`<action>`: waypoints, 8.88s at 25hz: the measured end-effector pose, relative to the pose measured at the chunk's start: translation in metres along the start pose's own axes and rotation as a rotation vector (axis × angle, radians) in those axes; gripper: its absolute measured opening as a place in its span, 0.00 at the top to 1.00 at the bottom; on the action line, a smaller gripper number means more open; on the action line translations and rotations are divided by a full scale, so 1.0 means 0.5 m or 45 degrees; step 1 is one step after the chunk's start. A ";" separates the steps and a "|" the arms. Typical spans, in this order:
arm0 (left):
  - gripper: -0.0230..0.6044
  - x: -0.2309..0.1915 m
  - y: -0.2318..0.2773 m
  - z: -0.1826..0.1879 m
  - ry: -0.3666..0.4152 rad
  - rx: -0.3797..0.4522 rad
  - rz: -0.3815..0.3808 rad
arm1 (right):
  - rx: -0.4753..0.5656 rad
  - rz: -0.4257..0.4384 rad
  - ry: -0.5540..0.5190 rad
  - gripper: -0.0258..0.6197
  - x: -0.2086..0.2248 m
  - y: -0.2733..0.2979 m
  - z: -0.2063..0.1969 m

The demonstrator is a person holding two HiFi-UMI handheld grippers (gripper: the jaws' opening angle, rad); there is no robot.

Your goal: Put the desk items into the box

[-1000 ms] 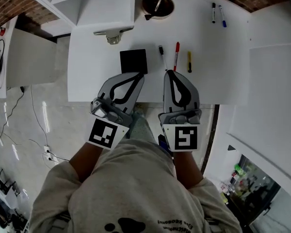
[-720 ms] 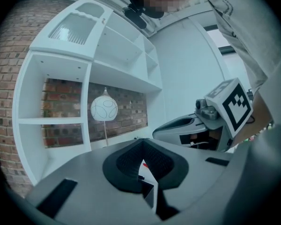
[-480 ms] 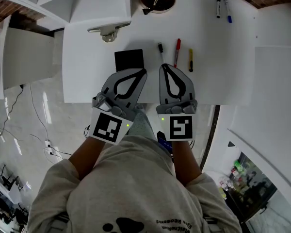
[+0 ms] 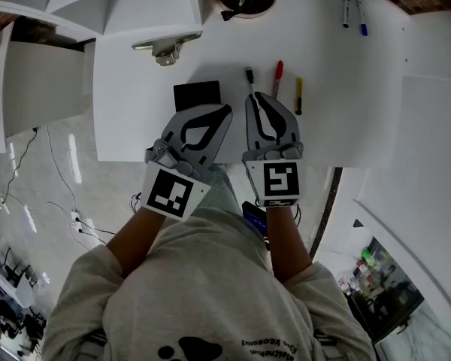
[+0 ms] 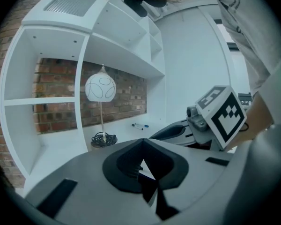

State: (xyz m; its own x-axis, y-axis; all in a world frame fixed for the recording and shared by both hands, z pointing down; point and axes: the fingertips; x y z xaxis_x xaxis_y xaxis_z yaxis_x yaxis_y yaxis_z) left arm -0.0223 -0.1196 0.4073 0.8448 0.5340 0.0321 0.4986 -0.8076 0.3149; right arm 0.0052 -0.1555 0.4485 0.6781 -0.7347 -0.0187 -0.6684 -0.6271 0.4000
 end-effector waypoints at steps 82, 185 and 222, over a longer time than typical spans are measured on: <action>0.95 0.010 -0.079 0.039 -0.060 0.044 0.024 | 0.117 -0.295 -0.092 0.88 0.024 -0.019 0.120; 0.95 -0.056 -0.193 0.072 -0.061 0.041 0.211 | 0.300 0.066 -0.071 0.86 -0.177 -0.061 0.249; 0.95 0.140 -0.075 0.226 0.088 0.156 -0.108 | 0.363 -0.450 -0.015 0.93 0.031 -0.338 0.245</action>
State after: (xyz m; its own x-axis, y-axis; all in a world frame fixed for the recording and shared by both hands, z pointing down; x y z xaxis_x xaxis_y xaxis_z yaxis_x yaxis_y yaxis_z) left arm 0.0401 -0.0802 0.2907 0.7854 0.6142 0.0768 0.5912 -0.7811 0.2010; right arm 0.0912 -0.0927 0.2685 0.8775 -0.4645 -0.1196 -0.4550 -0.8850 0.0993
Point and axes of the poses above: the fingertips, and each gripper's own axes: y forward along the fingers, x to its right, z out of its top
